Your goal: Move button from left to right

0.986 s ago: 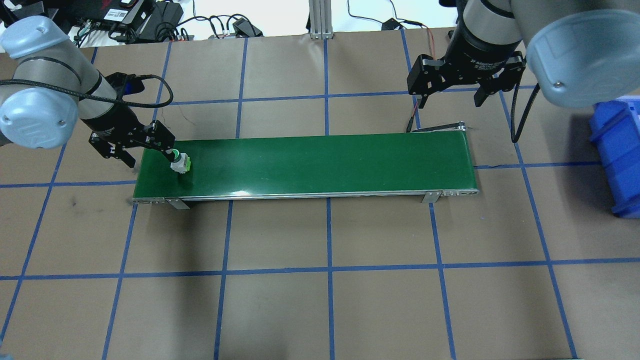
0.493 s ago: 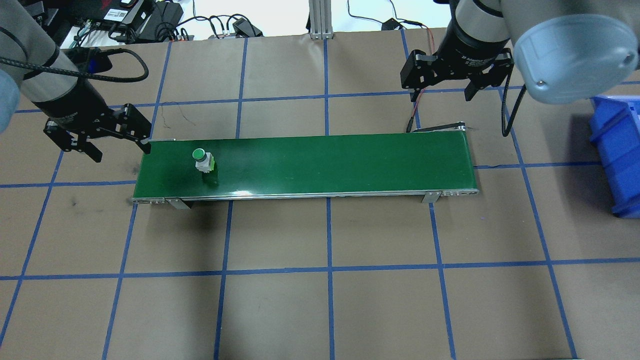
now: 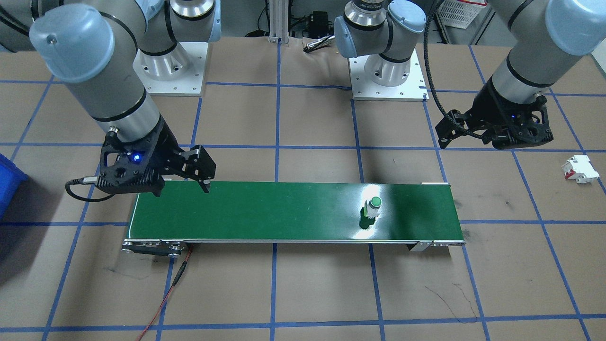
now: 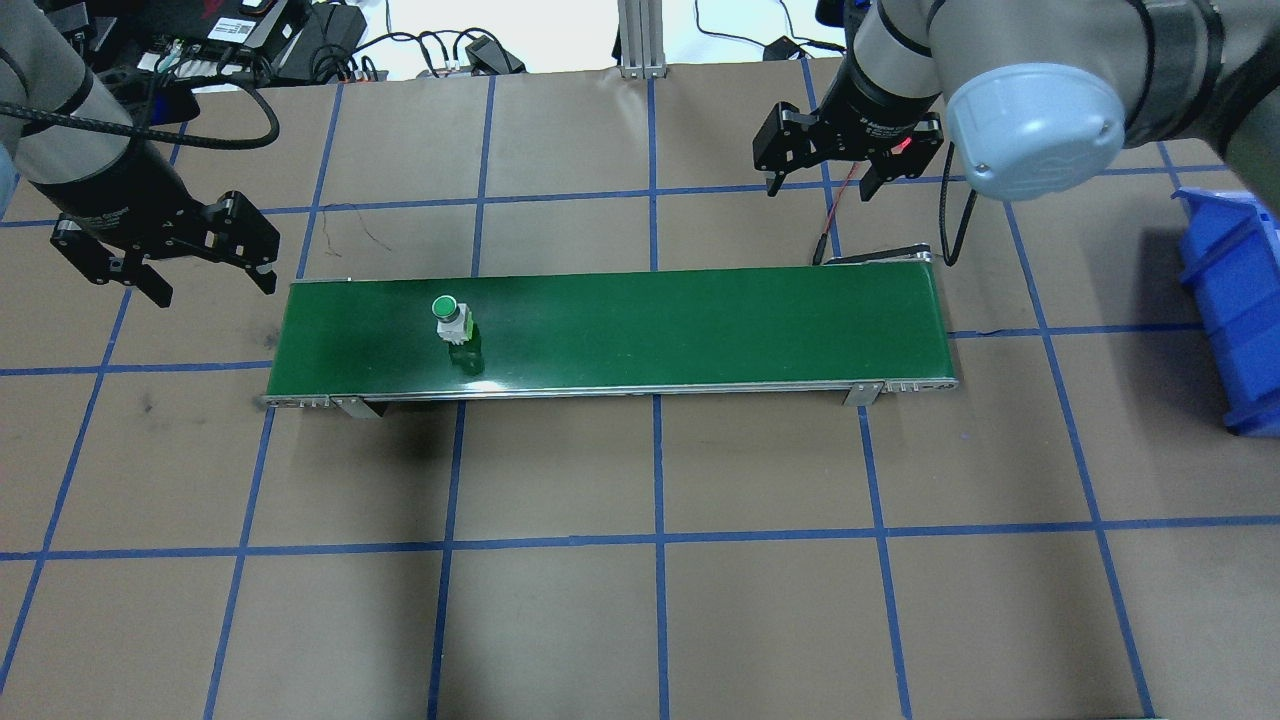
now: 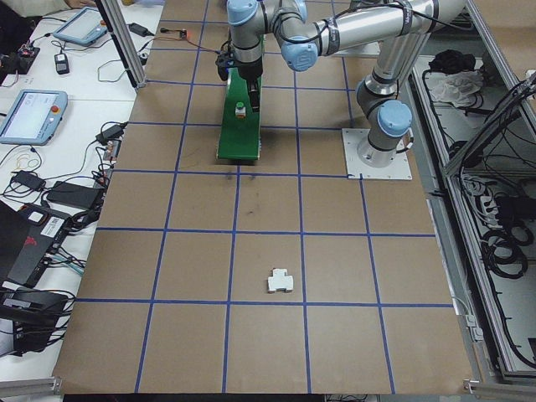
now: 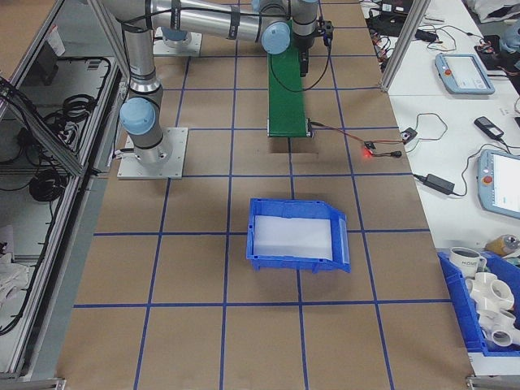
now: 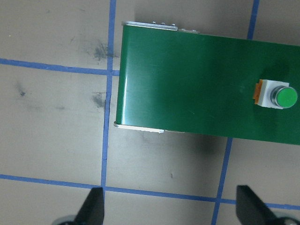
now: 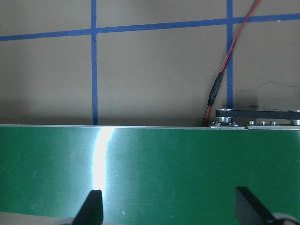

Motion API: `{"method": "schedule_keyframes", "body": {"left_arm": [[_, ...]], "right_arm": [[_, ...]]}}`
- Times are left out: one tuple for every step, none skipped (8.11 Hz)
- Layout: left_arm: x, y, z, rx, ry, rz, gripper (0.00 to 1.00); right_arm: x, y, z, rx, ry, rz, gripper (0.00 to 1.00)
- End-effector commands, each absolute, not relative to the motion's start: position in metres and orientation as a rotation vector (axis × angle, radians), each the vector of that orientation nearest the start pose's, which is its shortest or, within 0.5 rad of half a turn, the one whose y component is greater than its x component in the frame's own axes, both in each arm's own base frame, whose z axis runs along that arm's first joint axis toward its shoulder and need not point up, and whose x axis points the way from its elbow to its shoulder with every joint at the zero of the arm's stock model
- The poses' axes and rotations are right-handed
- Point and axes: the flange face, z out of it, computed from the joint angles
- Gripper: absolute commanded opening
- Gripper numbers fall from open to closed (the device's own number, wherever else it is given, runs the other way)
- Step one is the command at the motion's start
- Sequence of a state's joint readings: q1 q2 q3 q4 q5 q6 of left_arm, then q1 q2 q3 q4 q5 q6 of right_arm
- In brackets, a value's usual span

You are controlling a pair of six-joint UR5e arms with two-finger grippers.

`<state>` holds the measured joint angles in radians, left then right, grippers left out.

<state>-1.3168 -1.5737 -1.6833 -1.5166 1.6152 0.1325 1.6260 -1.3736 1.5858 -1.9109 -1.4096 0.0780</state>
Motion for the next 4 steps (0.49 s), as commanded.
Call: {"method": "schedule_keyframes", "body": {"left_arm": [[-0.002,-0.501,0.443,-0.186,3.086,0.070,1.00],[-0.003,-0.499,0.444,-0.186,3.089,0.072,1.00],[-0.003,-0.499,0.444,-0.186,3.091,0.071,1.00],[-0.003,-0.499,0.444,-0.186,3.091,0.071,1.00]], "right_arm": [[0.198,-0.581,0.372,-0.035,2.816,-0.072,1.00],[0.200,-0.585,0.362,-0.046,2.807,-0.058,1.00],[0.204,-0.589,0.355,-0.059,2.767,-0.089,0.99],[0.211,-0.591,0.342,-0.050,2.694,-0.064,1.00]]}}
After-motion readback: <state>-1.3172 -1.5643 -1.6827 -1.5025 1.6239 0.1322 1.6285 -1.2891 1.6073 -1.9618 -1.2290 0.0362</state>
